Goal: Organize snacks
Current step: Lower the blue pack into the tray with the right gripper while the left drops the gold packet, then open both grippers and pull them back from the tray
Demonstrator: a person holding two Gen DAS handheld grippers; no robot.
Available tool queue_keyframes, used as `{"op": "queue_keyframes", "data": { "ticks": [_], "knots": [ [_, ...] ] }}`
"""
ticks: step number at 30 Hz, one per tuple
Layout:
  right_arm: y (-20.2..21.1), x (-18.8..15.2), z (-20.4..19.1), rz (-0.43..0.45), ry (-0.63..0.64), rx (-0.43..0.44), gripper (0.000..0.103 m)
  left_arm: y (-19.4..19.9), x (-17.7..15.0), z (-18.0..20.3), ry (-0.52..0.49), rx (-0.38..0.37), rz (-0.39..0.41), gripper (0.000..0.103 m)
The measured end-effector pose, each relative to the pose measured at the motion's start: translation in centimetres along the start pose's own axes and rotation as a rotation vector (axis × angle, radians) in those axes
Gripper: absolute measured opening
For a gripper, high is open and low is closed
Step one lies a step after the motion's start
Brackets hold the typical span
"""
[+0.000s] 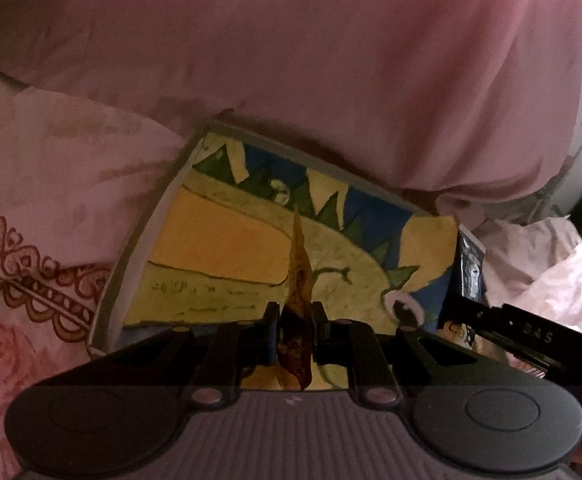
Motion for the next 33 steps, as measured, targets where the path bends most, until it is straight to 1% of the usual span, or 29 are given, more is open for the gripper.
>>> {"op": "queue_keyframes", "data": {
  "ticks": [6,10,14,17,18,19,22,23,25,27,28,29,33],
  "knots": [
    [-0.8,-1.0,-1.2,-0.025,0.068,0.002,0.038,-0.2,-0.3,0.5,-0.027,0.008,0.01,0.017],
    [-0.9,-1.2,-1.6,-0.05,0.083,0.02,0.039,-0.3,-0.6,0.9,-0.051,0.03,0.005,0.018],
    [-0.7,-1.2,-2.0,-0.052,0.102,0.021,0.043,-0.3,-0.7,0.7,-0.029,0.021,-0.019,0.02],
    [-0.3,-1.1,-2.1,-0.05,0.106,0.022,0.05,-0.3,-0.7,0.6,-0.024,0.048,-0.026,0.032],
    [-0.1,-1.0,-2.1,-0.048,0.107,0.022,0.053,-0.2,-0.7,0.6,-0.024,0.062,-0.023,0.039],
    [0.2,-1.0,-2.1,-0.044,0.11,0.022,0.054,0.0,-0.7,0.7,-0.028,0.081,-0.014,0.048],
    [1.4,-0.9,-2.1,-0.032,0.122,0.018,0.061,0.6,-0.7,1.1,-0.075,0.149,0.024,0.066],
    [1.8,-0.8,-2.1,-0.025,0.128,0.015,0.064,0.8,-0.7,1.4,-0.096,0.169,0.034,0.07],
    [2.9,-0.7,-2.2,-0.01,0.14,0.01,0.071,1.4,-0.7,1.6,-0.118,0.193,0.053,0.081],
    [4.0,-0.7,-2.3,0.007,0.151,0.008,0.08,2.1,-0.8,1.7,-0.122,0.198,0.069,0.089],
    [4.7,-0.6,-2.3,0.017,0.158,0.006,0.082,2.6,-0.8,1.6,-0.12,0.196,0.076,0.09],
    [5.5,-0.6,-2.3,0.031,0.166,0.005,0.087,3.0,-0.9,1.6,-0.116,0.193,0.082,0.091],
    [8.8,-0.6,-2.6,0.103,0.215,-0.003,0.1,5.4,-1.2,1.5,-0.107,0.186,0.122,0.1]
  ]
}}
Point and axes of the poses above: each gripper's, at about its wrist camera, not at the fingertips, and y roughly against the way its jaws point, z to its right, x to its top, the point moved 1 cm from there along -y, roughly the way its jaws point, and after that the axes turned 8 degrees about y, right-handed, at the moved point
